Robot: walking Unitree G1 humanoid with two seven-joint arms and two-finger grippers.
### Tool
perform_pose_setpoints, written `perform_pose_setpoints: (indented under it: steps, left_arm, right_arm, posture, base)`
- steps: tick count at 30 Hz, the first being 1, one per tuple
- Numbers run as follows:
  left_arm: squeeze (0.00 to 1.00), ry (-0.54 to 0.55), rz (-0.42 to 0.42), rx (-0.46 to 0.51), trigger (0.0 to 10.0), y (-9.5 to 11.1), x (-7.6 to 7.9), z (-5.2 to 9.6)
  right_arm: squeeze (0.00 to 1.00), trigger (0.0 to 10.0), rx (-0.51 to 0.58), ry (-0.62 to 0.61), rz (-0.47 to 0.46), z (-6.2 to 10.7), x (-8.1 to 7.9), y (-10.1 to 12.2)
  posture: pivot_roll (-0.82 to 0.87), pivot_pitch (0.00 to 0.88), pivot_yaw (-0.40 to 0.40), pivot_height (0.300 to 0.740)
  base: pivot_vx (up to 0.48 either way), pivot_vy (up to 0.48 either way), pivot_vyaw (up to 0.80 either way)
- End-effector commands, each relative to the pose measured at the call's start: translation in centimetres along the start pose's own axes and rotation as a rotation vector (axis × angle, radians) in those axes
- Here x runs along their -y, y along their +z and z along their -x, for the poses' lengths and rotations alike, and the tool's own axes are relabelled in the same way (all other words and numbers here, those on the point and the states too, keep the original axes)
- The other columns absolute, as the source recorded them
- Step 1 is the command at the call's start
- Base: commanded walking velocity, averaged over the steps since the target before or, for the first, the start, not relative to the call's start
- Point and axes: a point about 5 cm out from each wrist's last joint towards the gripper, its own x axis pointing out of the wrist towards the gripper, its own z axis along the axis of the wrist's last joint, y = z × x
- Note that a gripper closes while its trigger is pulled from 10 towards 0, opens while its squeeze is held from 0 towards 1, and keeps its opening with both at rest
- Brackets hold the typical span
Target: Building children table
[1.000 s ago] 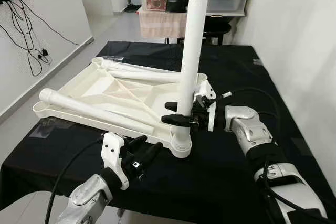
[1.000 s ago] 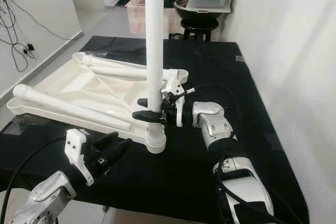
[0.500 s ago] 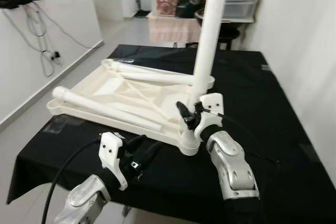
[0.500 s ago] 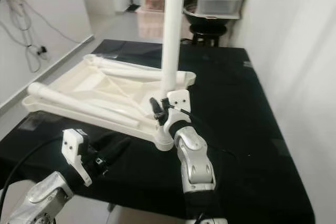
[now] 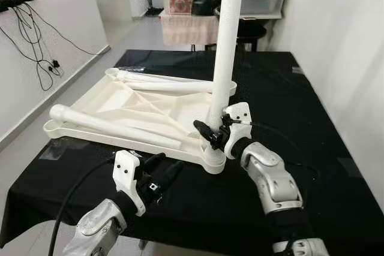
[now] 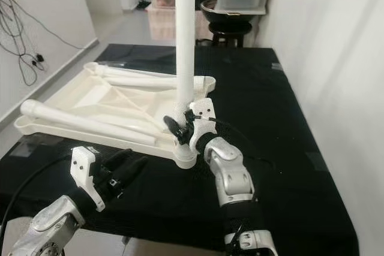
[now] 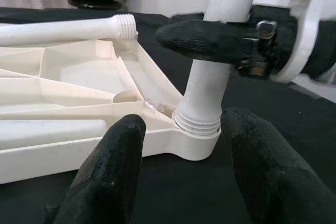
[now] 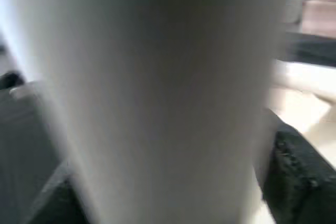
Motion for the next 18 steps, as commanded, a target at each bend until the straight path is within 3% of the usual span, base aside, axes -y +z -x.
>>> perform_pose_setpoints:
  steps: [1, 2, 7, 13, 15, 16, 17, 18]
  left_arm:
    - [0.0, 0.016, -0.009, -0.03, 10.0, -0.6, -0.2, 0.3]
    - [0.0, 0.024, -0.018, -0.03, 10.0, -0.6, -0.2, 0.4]
    - [0.0, 0.06, -0.035, -0.021, 10.0, -0.6, -0.1, 0.6]
    - [0.0, 0.067, -0.039, -0.021, 10.0, -0.6, 0.1, 1.0]
    - [0.0, 0.058, -0.035, -0.024, 10.0, -0.8, 0.5, 1.3]
    - [0.0, 0.057, -0.033, -0.025, 10.0, -0.8, 0.8, 1.4]
    - [0.0, 0.056, -0.034, -0.026, 10.0, -0.9, 0.9, 1.4]
    - [0.0, 0.055, -0.035, -0.028, 10.0, -0.9, 0.9, 1.3]
  right_arm:
    - [0.0, 10.0, -0.009, 0.165, 0.035, -0.2, 0.0, 0.1]
    - [0.0, 10.0, -0.044, 0.289, 0.078, 0.2, 0.5, 0.0]
    - [0.0, 10.0, -0.101, 0.443, 0.094, 0.7, 1.3, -0.1]
    - [0.0, 10.0, -0.112, 0.465, 0.087, 0.5, 2.0, 0.2]
    - [0.0, 10.0, -0.115, 0.446, 0.073, 0.4, 3.1, 0.4]
    - [0.0, 1.2, -0.109, 0.426, 0.062, 0.4, 3.6, 0.5]
    - [0.0, 0.0, -0.1, 0.414, 0.047, 0.5, 3.9, 0.5]
    - [0.0, 0.0, -0.085, 0.399, 0.024, 0.8, 4.2, 0.3]
  posture:
    - [0.03, 0.004, 0.013, 0.74]
    - [0.03, 0.003, 0.013, 0.74]
    - [0.04, 0.0, 0.006, 0.74]
    - [0.05, 0.0, 0.003, 0.74]
    - [0.05, 0.0, 0.002, 0.74]
    - [0.05, 0.0, 0.0, 0.74]
    - [0.05, 0.0, 0.001, 0.74]
    - [0.05, 0.0, 0.003, 0.74]
  base:
    - [0.0, 0.0, 0.0]
    - [0.0, 0.0, 0.0]
    - [0.0, 0.0, 0.0]
    - [0.0, 0.0, 0.0]
    - [0.0, 0.0, 0.0]
    - [0.0, 0.0, 0.0]
    - [0.0, 0.0, 0.0]
    - [0.0, 0.0, 0.0]
